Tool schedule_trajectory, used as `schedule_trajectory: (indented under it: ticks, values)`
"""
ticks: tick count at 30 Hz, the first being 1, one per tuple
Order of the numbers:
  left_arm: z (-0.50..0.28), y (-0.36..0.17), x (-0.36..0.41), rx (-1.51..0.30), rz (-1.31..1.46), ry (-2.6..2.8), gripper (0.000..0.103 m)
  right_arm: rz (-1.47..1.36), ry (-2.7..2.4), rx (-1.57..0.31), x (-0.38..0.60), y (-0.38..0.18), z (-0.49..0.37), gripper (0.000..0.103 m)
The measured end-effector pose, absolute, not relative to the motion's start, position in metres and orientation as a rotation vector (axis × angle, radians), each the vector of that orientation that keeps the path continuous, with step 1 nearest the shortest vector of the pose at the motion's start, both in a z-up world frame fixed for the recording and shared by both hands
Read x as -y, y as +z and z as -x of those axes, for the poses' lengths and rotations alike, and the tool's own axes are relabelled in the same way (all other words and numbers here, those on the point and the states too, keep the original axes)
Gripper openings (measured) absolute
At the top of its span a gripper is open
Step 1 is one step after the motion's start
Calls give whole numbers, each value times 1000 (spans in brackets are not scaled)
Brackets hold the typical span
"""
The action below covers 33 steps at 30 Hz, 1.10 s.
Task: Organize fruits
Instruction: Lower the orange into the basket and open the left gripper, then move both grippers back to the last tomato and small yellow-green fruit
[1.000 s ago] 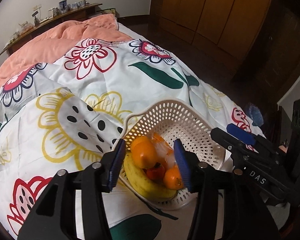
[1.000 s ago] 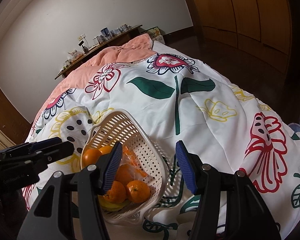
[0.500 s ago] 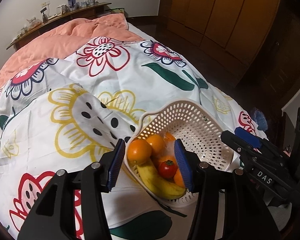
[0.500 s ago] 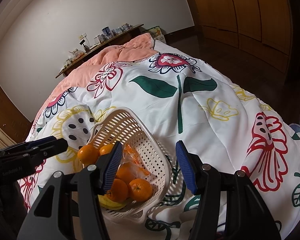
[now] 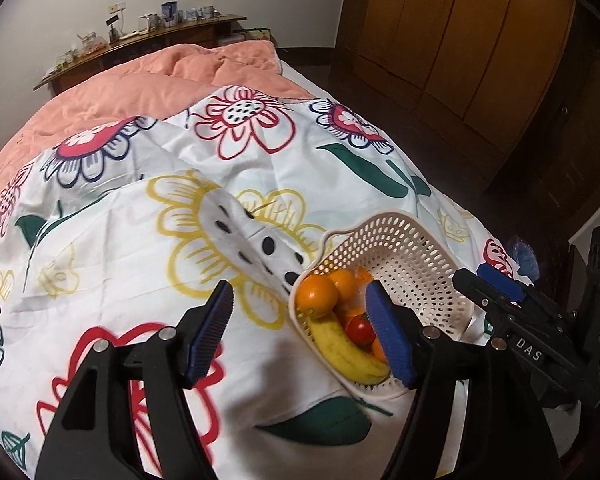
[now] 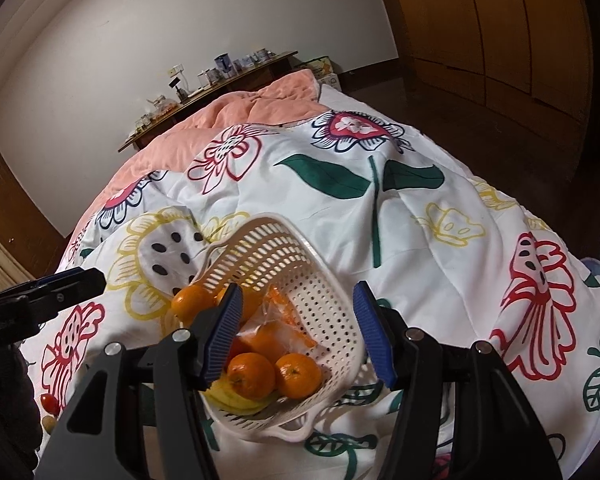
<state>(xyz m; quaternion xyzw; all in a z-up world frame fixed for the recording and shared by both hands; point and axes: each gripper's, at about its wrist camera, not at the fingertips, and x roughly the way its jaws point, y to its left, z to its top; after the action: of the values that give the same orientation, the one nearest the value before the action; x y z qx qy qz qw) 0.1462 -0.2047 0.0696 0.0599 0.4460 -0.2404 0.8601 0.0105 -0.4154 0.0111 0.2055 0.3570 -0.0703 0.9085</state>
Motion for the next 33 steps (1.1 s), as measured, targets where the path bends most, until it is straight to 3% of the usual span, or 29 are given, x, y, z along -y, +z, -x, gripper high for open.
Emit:
schedule_trajectory:
  ticks: [18,33]
  values:
    - [-132,95,90,-867,-16,-361,71,-363,25,-767,354,30,-15,58]
    - [-105,84,35,-876,5,-300,71,-250,323,-855,257,45,-8,58]
